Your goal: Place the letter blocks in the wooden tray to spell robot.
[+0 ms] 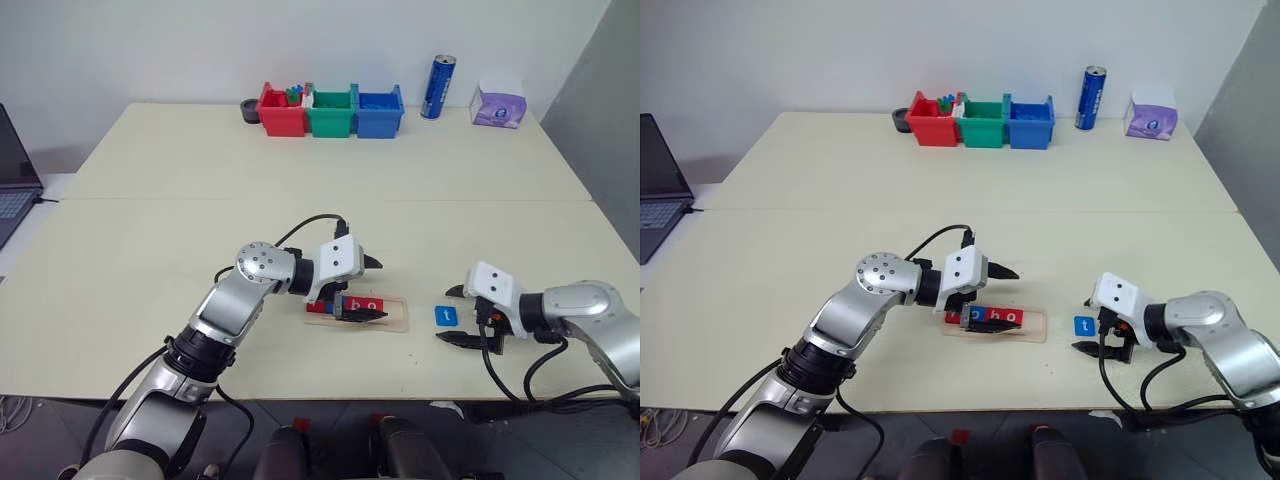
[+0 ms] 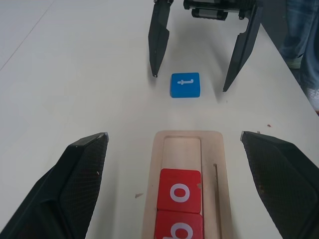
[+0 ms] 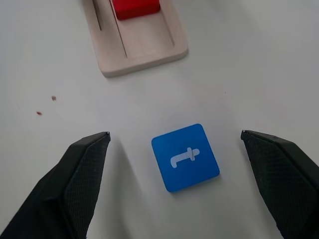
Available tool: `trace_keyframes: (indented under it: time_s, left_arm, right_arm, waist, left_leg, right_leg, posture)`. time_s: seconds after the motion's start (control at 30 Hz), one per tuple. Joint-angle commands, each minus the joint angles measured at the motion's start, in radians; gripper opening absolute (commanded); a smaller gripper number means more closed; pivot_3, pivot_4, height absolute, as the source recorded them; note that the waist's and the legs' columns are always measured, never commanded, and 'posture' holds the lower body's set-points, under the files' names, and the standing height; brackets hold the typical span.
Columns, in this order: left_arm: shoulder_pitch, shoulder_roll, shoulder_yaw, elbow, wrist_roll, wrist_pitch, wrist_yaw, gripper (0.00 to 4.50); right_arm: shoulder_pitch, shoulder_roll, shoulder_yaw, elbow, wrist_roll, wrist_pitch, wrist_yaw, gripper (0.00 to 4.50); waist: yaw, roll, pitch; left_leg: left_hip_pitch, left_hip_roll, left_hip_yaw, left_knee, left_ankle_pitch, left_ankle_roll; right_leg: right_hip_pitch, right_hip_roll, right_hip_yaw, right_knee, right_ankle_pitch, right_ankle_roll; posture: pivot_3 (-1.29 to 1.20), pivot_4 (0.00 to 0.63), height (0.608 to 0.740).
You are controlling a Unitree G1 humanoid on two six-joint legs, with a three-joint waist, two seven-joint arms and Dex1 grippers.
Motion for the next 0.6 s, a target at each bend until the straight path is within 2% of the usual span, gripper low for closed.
trace_keyframes:
  time_s: [0.03,0.1,0.2,0.43,0.6]
  left_arm:
    - [-0.004,0.006,0.009,-0.037,-0.014,-0.003,-0.006,4.5]
    - [-0.003,0.007,0.01,-0.039,-0.014,-0.002,-0.004,4.5]
    - [0.001,0.011,0.012,-0.04,-0.014,-0.002,-0.004,4.5]
    - [0.014,0.046,0.025,-0.039,-0.012,-0.004,-0.006,4.5]
    - [0.035,0.105,0.052,-0.033,-0.02,-0.022,-0.023,4.5]
  right_arm:
    - [-0.027,-0.02,0.027,0.033,-0.051,-0.065,0.044,4.48]
    - [-0.036,-0.016,0.039,0.057,-0.062,-0.08,0.062,4.48]
    - [-0.052,-0.004,0.05,0.088,-0.08,-0.096,0.08,3.89]
    - [-0.077,0.014,0.044,0.099,-0.083,-0.102,0.095,1.45]
    - [-0.099,0.012,0.029,0.038,-0.066,-0.058,0.106,1.45]
  waist:
    - [0.001,0.0,0.0]
    - [0.001,0.0,0.0]
    - [0.001,0.0,0.0]
    - [0.001,0.0,0.0]
    - [-0.001,0.0,0.0]
  left_leg:
    - [0.0,0.0,0.0,0.0,0.0,0.0]
    - [0.0,0.0,0.0,0.0,0.0,0.0]
    - [0.0,0.0,0.0,0.0,0.0,0.0]
    - [0.001,0.0,0.0,0.001,0.0,0.0]
    - [0.001,0.0,0.0,0.001,0.0,0.0]
  right_leg:
    - [0.0,0.0,0.0,0.0,0.0,0.0]
    - [0.0,0.0,0.0,0.0,0.0,0.0]
    - [0.0,0.0,0.0,0.0,0.0,0.0]
    - [0.0,0.0,0.0,0.002,0.0,0.0]
    - [0.0,0.0,0.0,0.003,0.0,0.0]
  posture:
    - [0.0,0.15,0.74]
    - [0.0,0.15,0.74]
    - [0.0,0.15,0.74]
    - [0.0,0.15,0.74]
    - [0.0,0.15,0.74]
